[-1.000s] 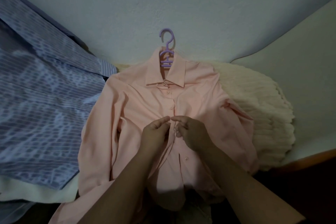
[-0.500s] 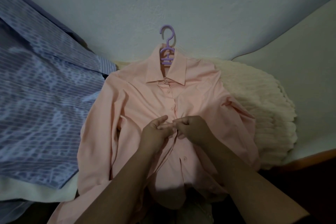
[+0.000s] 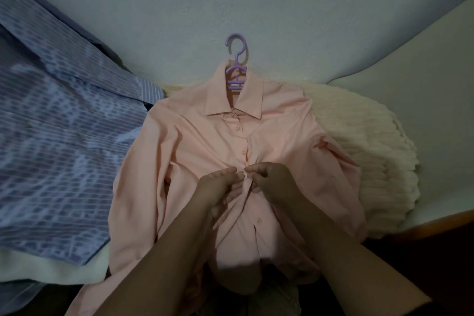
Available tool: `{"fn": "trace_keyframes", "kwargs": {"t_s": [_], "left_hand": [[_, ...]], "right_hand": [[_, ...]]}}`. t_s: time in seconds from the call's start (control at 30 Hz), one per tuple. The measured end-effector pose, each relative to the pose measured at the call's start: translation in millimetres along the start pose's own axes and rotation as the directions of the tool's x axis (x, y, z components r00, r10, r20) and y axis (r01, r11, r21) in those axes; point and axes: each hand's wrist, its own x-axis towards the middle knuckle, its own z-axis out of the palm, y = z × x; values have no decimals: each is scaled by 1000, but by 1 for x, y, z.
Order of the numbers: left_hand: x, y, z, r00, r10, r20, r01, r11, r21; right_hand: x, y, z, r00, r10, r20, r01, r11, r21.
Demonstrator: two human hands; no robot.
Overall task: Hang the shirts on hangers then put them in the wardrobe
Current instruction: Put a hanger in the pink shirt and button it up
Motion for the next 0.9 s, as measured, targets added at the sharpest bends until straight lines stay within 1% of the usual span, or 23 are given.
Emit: {"fn": "trace_keyframes", "kwargs": {"t_s": [0.07, 0.13, 0.17, 0.23, 0.3, 0.4, 0.47, 0.57, 0.6, 0.67, 0.73, 0.8, 0.83, 0.9], "left_hand": [[0, 2, -1, 1000, 31, -1, -31, 997, 77], [0, 3, -3, 992, 128, -24, -119, 967, 227], [2, 2, -6, 979, 200, -43, -177, 932, 315], [6, 0, -13, 942, 331, -54, -268, 840, 472], [11, -1, -19, 925, 379, -21, -299, 760, 577], [18, -4, -24, 909, 417, 28, -334, 684, 648], [20, -5, -23, 886, 464, 21, -349, 636, 689], [23, -6, -24, 869, 494, 14, -357, 607, 710], [24, -4, -25, 860, 510, 35, -369, 572, 732], [23, 4, -29, 834, 543, 97, -391, 459, 797], [24, 14, -34, 840, 515, 173, -384, 337, 860], [28, 20, -36, 859, 465, 213, -349, 230, 908], [31, 21, -37, 866, 451, 216, -338, 210, 917], [33, 20, -35, 853, 475, 215, -348, 213, 913]], "right_hand": [[2, 3, 1, 1000, 16, 18, -16, 1000, 21], [3, 2, 1, 998, 57, 16, -58, 996, 67], [3, 2, 1, 999, 53, -3, -53, 997, 64], [4, 3, -1, 999, -10, -35, 10, 1000, -16], [4, 3, -3, 999, -31, -21, 30, 999, -31], [2, 4, -5, 997, 71, 17, -73, 988, 136], [3, 5, -3, 996, 84, -28, -79, 986, 147], [9, 6, -4, 991, 97, -90, -83, 986, 147], [13, 7, -5, 989, 119, -93, -102, 980, 174], [20, 7, -9, 982, 174, -71, -148, 949, 280], [27, 4, -13, 974, 227, -18, -195, 872, 449], [32, 2, -14, 969, 244, 34, -224, 813, 538], [32, 3, -14, 969, 242, 51, -231, 808, 542], [35, 7, -11, 972, 230, 52, -225, 835, 502]]}}
